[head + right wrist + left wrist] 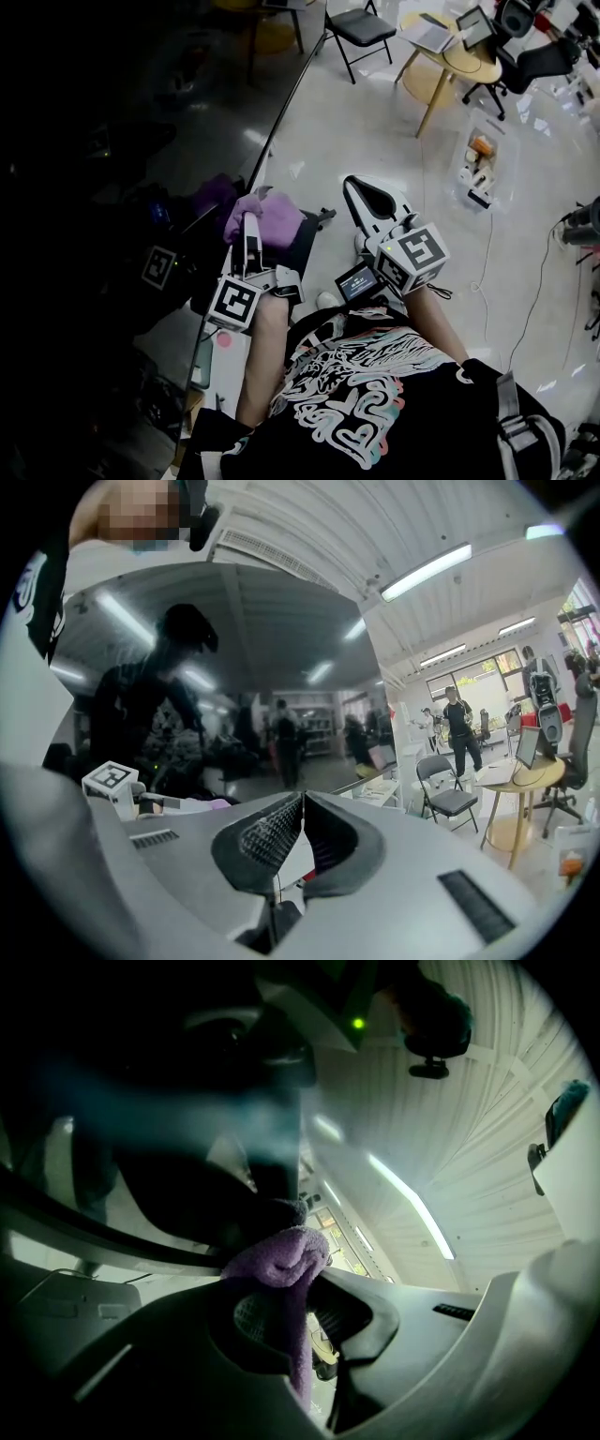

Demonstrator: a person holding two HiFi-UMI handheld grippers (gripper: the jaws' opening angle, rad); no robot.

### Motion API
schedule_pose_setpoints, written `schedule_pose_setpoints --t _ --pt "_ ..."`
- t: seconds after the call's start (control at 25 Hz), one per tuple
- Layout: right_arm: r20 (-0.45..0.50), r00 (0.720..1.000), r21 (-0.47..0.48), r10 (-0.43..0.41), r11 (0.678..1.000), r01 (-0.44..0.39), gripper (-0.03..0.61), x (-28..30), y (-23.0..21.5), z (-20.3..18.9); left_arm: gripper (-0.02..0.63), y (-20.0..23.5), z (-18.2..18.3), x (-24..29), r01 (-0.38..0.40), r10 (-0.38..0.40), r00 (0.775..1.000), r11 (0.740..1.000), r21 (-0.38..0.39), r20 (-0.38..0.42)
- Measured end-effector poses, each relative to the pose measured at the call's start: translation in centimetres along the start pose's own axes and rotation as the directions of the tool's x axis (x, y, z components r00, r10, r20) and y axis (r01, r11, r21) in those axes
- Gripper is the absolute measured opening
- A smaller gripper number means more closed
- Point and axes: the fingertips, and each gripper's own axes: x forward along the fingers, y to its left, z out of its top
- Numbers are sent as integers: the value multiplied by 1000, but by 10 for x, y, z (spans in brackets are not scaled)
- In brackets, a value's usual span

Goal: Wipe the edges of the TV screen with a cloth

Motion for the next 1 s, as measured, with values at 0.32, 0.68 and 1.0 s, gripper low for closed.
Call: schedule_pose_setpoints --t 0.32,0.68,1.0 --pt "-19 999 -54 -32 998 31 32 -8 -1 -1 72 6 0 2 -18 18 1000 1000 19 15" --pt "-13 998 -64 -54 997 53 32 -15 -10 -11 72 4 -3 6 31 -28 998 998 -48 50" --pt "-14 999 -92 -45 995 43 32 -8 -8 -16 72 5 -11 8 47 -39 998 984 -175 51"
